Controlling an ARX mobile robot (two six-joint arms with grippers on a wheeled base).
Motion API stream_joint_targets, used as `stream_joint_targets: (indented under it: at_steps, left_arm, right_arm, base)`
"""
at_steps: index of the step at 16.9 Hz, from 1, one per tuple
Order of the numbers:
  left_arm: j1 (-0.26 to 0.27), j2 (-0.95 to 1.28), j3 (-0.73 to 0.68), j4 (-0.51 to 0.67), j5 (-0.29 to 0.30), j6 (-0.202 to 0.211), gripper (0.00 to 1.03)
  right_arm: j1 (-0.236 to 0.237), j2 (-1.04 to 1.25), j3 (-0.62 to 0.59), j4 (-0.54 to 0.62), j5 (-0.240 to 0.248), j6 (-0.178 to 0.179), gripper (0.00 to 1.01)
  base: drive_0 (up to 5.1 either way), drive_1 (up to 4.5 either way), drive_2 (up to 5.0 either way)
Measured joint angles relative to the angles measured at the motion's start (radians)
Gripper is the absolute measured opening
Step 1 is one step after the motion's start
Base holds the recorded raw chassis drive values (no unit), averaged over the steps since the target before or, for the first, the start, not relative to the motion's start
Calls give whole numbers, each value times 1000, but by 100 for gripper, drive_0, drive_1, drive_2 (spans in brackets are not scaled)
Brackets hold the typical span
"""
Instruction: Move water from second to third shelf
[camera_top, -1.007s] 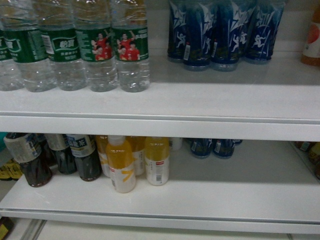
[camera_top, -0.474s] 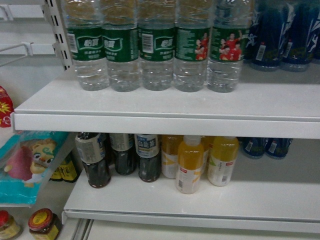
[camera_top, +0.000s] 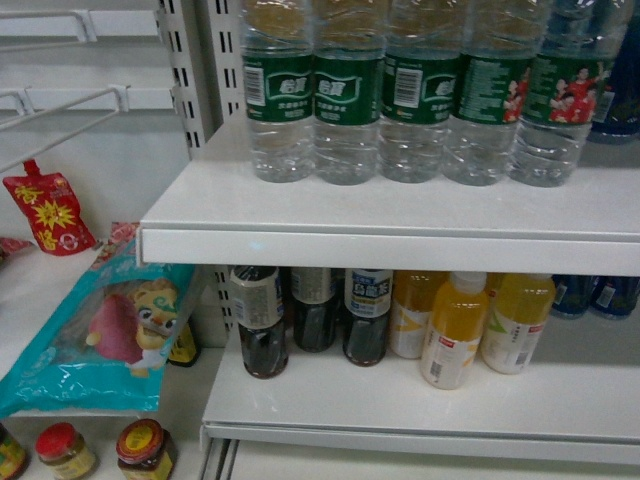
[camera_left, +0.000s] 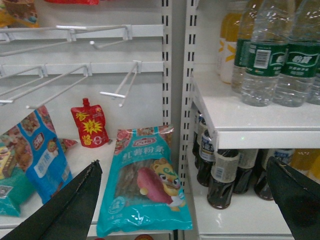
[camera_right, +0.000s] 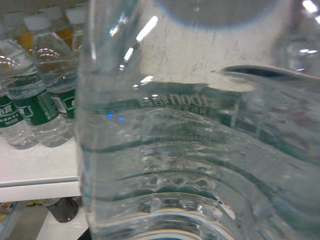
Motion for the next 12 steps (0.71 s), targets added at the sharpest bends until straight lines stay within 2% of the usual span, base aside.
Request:
stream_joint_targets:
  at_steps: [8, 9, 12]
  left_arm:
    - [-1, 0, 0, 1, -4, 0, 98]
    - [-1, 0, 0, -3, -6, 0, 98]
    - [-1, 0, 0, 0, -2, 0, 98]
  right_arm:
    - [0, 0, 0, -3, -1, 0, 42]
    - [6, 0, 0, 6, -19, 0, 42]
    - [4, -2, 0, 0, 5, 0, 42]
  base:
    - [-462, 229, 229]
    - [-462, 229, 229]
    - [0, 0, 0]
